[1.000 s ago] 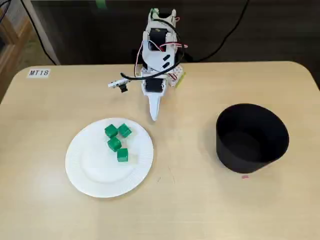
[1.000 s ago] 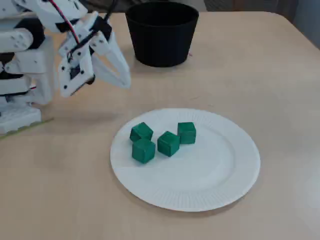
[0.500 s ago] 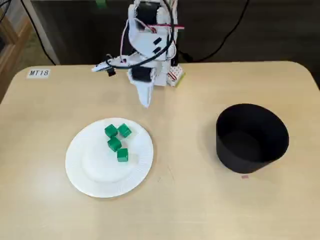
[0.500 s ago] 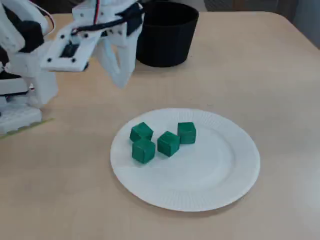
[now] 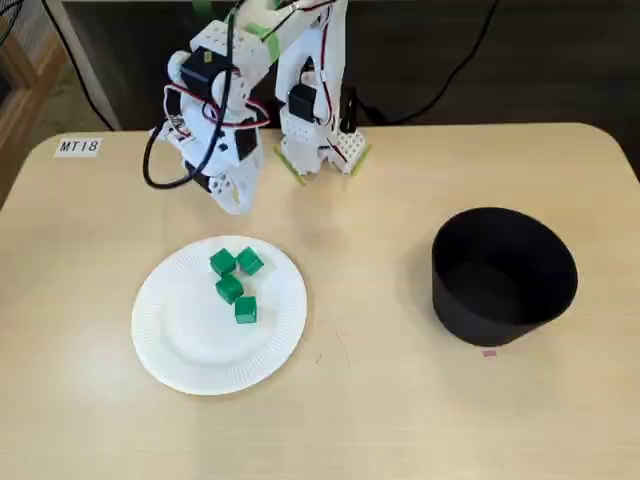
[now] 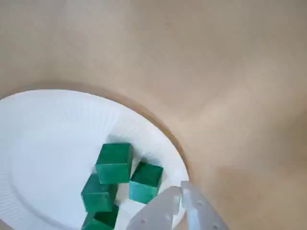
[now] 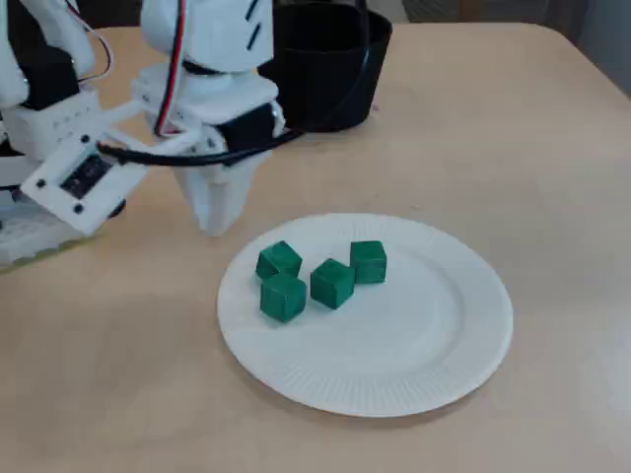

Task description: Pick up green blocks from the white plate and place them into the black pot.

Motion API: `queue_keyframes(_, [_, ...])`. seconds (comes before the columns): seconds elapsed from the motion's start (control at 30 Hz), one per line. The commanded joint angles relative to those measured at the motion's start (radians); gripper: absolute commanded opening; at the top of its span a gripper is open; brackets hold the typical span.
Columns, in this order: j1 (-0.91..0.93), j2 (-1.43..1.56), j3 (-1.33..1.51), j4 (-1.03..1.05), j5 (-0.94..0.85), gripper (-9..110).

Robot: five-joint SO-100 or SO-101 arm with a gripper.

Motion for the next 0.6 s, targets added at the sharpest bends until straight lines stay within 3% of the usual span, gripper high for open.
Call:
queue_keyframes(0.0, [0.006,-0.021,-0.055,-0.011,-0.046,13])
queue_keyframes(0.23, [0.002,-0.121,-0.106,-0.028,-0.143,29])
queue_keyframes(0.57, [-0.009,-0.189,-0.1,-0.133,-0.12,25])
